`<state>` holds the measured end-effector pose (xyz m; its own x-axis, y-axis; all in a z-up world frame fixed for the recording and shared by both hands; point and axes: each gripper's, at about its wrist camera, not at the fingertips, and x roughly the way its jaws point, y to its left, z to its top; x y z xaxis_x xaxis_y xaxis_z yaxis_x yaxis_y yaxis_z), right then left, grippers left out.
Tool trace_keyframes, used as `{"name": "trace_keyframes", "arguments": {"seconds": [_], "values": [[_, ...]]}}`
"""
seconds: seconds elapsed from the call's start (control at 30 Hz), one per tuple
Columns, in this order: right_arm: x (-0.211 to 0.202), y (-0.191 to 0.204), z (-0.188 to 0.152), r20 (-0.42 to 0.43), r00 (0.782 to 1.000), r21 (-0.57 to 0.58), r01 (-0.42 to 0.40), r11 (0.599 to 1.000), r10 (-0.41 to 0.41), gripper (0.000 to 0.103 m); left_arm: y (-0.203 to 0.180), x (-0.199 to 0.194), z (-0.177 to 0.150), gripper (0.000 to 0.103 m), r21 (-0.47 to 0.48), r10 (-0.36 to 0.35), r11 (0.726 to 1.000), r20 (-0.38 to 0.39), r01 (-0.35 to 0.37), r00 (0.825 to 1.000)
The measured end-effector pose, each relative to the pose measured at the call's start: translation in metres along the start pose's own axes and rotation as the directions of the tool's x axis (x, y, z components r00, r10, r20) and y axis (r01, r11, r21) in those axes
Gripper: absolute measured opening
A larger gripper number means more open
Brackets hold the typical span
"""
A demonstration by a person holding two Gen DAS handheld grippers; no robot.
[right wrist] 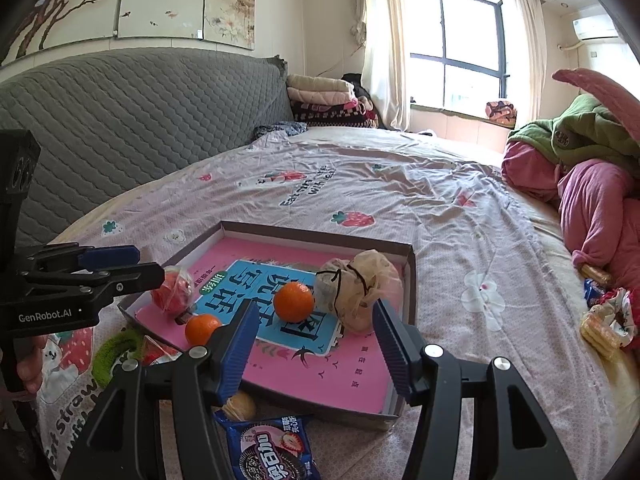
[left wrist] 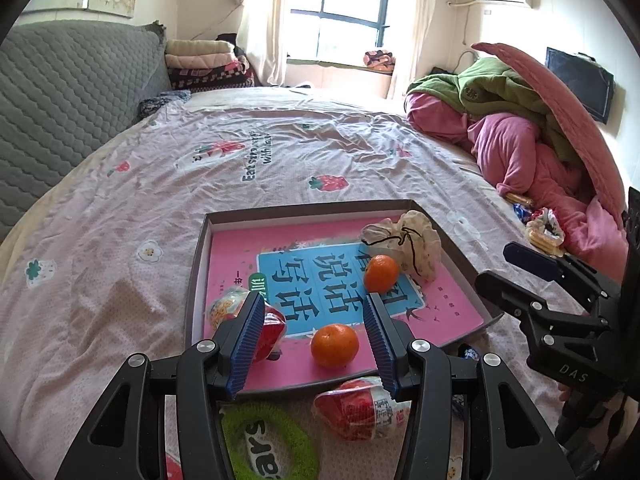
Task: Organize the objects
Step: 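Withdraw both open tools back from the grey box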
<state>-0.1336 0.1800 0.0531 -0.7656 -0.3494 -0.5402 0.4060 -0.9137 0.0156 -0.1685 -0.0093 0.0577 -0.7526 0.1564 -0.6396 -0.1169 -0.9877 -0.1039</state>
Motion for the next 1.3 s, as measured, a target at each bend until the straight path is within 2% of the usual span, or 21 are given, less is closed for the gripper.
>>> {"name": "trace_keyframes", "arguments": {"seconds": [0.33, 0.57, 0.67, 1.0, 1.17, 1.3], "values": [[-0.016, -0.007, 0.001, 0.027, 1.000, 0.027, 0.000, 1.000, -0.001, 0.059, -0.009, -0.013, -0.007, 0.053, 0.010, 0.008, 1.000, 0.008, -0.008, 1.000], [-0.030, -0.002, -0.006, 0.035, 0.999, -0.004, 0.029, 1.000, -0.028, 0.059, -0.013, -0.020, -0.013, 0.053, 0.008, 0.006, 1.000, 0.004, -0.006, 1.000], [-0.032, 0.001, -0.009, 0.036, 0.999, -0.006, 0.013, 1.000, -0.013, 0.065, -0.011, -0.025, -0.015, 0.053, 0.006, 0.007, 1.000, -0.001, -0.007, 1.000], [-0.040, 0.008, -0.019, 0.046, 0.999, 0.000, 0.021, 1.000, -0.021, 0.067, 0.009, -0.042, -0.019, 0.053, -0.038, 0.026, 0.999, 0.015, -0.025, 1.000], [-0.045, 0.005, -0.025, 0.042, 0.999, 0.019, 0.032, 0.999, -0.033, 0.068, 0.011, -0.044, -0.022, 0.053, -0.057, 0.011, 0.998, 0.011, -0.011, 1.000], [-0.050, 0.006, -0.032, 0.038, 0.999, 0.019, 0.038, 0.999, -0.039, 0.069, 0.008, -0.047, -0.029, 0.066, -0.060, -0.010, 0.998, 0.008, 0.011, 1.000]]}}
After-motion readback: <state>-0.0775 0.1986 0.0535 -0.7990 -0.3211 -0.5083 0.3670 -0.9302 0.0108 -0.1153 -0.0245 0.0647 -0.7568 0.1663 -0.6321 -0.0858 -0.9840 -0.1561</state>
